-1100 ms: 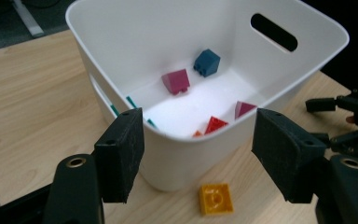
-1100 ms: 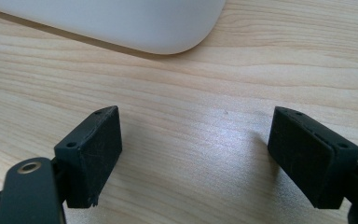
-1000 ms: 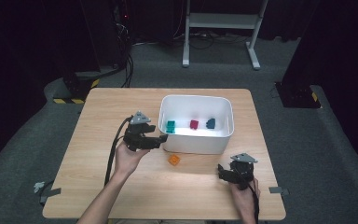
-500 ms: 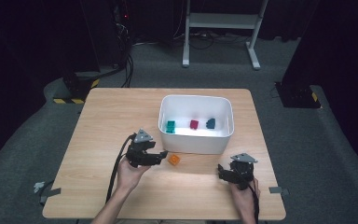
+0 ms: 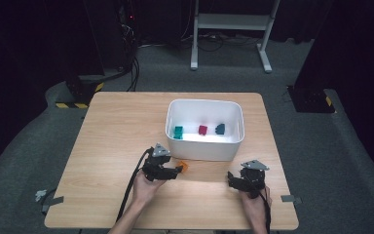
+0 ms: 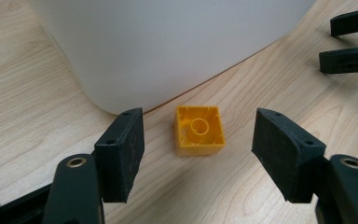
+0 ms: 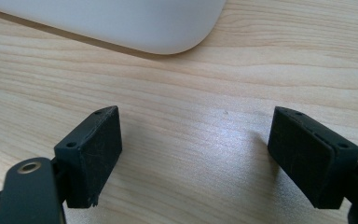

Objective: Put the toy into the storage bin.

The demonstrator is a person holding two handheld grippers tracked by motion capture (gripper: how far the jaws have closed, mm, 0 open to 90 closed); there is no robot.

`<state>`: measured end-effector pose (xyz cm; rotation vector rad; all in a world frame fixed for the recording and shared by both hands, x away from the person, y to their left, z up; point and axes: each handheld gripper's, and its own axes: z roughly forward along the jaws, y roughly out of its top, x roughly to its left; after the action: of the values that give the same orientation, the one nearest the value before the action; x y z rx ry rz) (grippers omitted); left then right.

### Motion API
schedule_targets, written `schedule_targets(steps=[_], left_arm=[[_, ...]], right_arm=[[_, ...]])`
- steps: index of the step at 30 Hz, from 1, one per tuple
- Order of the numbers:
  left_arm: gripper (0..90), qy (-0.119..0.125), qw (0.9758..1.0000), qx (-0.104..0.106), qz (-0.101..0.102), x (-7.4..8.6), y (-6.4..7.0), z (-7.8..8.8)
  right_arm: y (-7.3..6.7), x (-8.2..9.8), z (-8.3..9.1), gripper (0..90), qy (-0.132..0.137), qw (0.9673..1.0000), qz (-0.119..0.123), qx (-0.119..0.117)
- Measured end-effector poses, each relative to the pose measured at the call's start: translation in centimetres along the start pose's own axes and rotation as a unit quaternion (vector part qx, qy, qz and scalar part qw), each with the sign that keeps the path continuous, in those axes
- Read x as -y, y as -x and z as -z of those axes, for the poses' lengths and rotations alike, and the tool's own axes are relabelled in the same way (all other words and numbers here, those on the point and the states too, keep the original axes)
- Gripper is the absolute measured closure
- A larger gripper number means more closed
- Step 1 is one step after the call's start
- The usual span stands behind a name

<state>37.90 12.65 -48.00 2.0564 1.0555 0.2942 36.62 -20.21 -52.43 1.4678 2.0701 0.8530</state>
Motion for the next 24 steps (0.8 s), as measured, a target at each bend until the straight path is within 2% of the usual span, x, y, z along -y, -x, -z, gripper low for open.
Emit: schedule_targets(steps=[16, 24], left_arm=[[37.0, -0.005, 0.9999, -0.016, -0.003, 0.6, 0.4, -2.8], [45.8, -0.019, 0.9997, -0.014, -0.009, 0.9, 0.6, -3.9]], right_arm=[[0.0, 0.0, 0.0, 17.3, 0.000, 1.0000, 0.000, 0.000], [0.0, 0.0, 0.0, 17.3, 0.000, 1.0000, 0.000, 0.000]])
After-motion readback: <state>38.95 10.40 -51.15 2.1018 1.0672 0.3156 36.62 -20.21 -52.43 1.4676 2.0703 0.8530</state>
